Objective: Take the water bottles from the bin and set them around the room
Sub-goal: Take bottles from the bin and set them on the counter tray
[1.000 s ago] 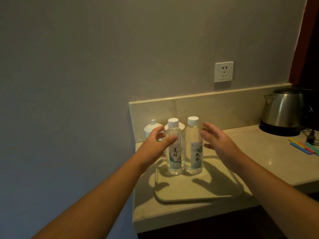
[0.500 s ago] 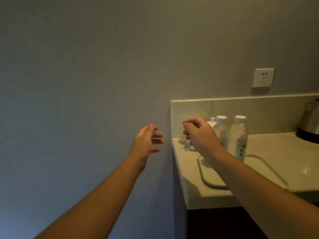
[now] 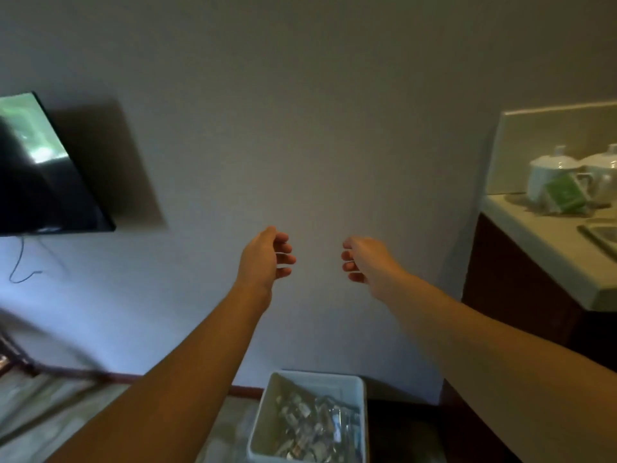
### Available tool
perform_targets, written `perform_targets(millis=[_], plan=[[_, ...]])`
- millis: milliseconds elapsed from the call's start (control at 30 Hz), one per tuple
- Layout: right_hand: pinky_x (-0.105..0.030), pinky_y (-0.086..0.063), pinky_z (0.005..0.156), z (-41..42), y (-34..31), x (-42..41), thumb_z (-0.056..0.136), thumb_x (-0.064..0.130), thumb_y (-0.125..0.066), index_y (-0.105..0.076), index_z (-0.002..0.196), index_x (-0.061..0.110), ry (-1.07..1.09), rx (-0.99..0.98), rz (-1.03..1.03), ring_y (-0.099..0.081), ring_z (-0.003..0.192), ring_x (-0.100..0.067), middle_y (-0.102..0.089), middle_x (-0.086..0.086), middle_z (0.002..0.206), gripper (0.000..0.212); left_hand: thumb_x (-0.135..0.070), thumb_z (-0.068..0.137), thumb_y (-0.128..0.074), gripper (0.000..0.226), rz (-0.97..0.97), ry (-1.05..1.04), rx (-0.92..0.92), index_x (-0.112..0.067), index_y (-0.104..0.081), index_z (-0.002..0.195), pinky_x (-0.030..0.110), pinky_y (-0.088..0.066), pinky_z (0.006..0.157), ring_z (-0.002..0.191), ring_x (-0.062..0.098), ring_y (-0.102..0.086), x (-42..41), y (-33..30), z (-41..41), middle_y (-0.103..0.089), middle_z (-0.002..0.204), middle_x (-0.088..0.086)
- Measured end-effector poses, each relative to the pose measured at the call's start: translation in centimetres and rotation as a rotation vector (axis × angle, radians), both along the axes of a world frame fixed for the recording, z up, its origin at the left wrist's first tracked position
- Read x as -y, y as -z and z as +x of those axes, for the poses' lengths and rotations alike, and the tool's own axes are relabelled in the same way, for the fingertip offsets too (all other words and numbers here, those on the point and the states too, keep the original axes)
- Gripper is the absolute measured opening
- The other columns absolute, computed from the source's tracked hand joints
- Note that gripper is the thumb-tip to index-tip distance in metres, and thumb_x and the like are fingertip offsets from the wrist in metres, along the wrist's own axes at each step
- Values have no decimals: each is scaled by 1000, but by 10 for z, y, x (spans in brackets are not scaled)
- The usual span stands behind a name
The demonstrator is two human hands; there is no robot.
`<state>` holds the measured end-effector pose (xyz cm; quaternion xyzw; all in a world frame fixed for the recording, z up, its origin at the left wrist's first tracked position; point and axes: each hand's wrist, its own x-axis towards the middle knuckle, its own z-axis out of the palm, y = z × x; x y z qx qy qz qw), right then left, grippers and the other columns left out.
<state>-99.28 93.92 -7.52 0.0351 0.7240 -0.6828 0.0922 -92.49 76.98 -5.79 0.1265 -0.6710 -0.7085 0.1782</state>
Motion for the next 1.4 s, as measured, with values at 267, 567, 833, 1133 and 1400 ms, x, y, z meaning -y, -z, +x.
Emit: perform_targets(millis=[267,567,833,1133,1400], plan=[[-29,-49,59,-13,53,100,96,23,-54,-61,84,14,-59,70,67,-60,70,-18,-64,-3,85,17,-35,104,-44,33,91,-35,126,-15,-65,87,33,-52,64,64,16,-65,76,66,-23,-65,73,2],[-29,-50,60,-115,146,173,95,24,-54,-61,87,16,-92,144,75,-61,67,-16,-66,-2,83,13,-28,102,-47,26,103,-2,211,-14,-65,89,34,-51,66,70,19,-63,139,146,-108,-64,72,2],[-27,-51,57,-168,326,184,96,25,-54,-63,85,19,16,263,144,-62,66,-15,-67,0,80,15,-23,97,-49,19,343,162,227,-14,-62,86,34,-47,63,65,20,-60,165,334,-181,-60,69,2],[-29,-50,59,-212,652,214,95,24,-53,-62,85,17,84,322,156,-62,65,-16,-68,-1,81,16,-22,90,-53,16,266,295,362,-16,-67,85,30,-47,56,63,18,-60,181,686,-259,-62,68,0],[-27,-47,56,-224,867,222,98,17,-53,-67,97,6,-200,427,372,-61,61,-18,-68,-5,78,18,-9,92,-54,19,-350,547,458,-21,-68,86,29,-51,64,74,19,-66,209,885,-306,-69,78,1]])
